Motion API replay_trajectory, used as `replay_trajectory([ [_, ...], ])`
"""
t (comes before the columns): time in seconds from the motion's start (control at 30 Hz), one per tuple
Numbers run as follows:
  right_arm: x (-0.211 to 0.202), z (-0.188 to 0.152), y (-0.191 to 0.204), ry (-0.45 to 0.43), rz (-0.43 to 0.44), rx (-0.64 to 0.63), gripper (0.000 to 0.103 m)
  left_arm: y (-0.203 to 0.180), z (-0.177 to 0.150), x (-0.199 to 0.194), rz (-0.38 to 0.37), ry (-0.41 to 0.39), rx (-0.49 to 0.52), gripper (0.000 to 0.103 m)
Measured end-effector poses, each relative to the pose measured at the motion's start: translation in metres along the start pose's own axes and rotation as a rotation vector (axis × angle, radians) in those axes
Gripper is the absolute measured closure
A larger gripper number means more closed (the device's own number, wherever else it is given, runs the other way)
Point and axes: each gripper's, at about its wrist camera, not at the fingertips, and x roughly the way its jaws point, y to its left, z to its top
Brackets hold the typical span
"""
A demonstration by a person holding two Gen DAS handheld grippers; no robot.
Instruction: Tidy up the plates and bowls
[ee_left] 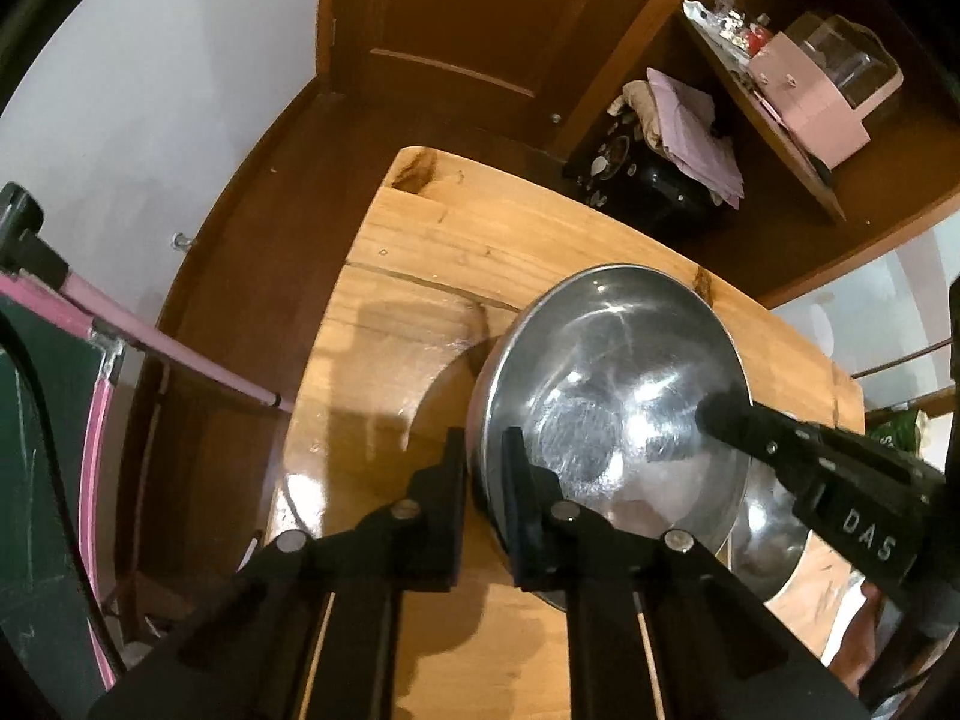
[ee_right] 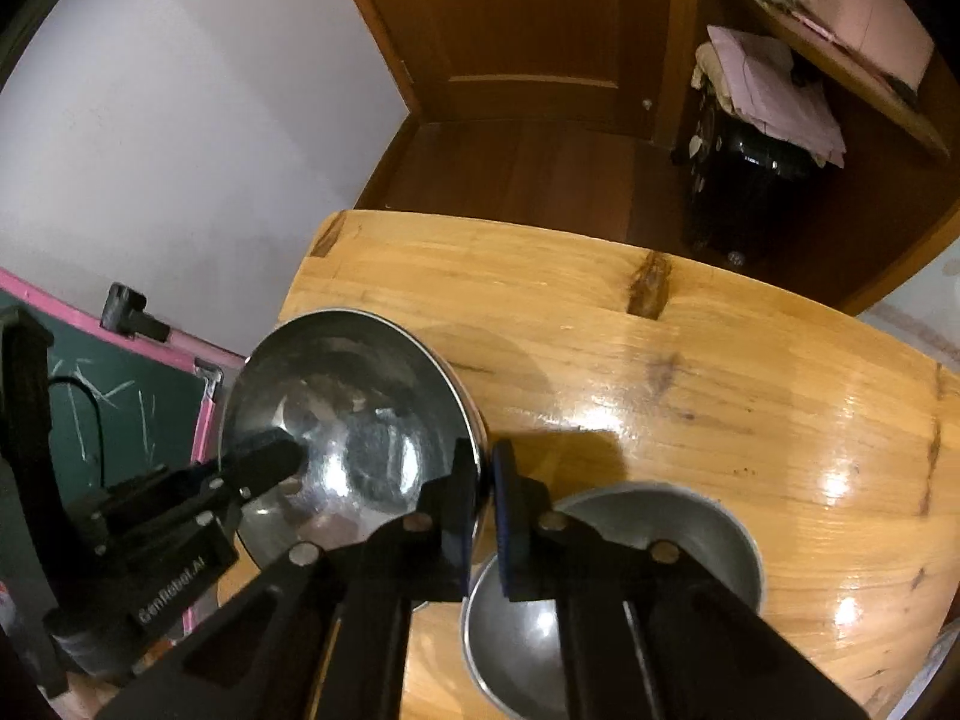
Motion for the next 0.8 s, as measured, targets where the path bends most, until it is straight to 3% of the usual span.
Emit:
replay_trajectory([
  [0.2, -0.037, -0.015, 0.001, -0.022, 0.070, 0.034, 0.097, -0.002, -0.010, -0.044, -0.012, -0.028, 0.032, 0.094],
  [0.4, -0.091, -0.054, 0.012, -0.045, 0.100, 0.041, 0.096, -0.013, -0.044, -0.104, -0.014, -0.047, 0.051, 0.094],
  [0.6, -0.135, -0.118, 0.015, -0.057, 0.102, 0.046, 0.096, -0.027, -0.103, -0.152, -0.037, -0.069, 0.104, 0.094],
  [0.8, -0.162, -0.197, 0.009, -0.070, 0.132, 0.066, 0.095, -0.043, -0.184, -0.177, -0.067, -0.046, 0.192, 0.093],
])
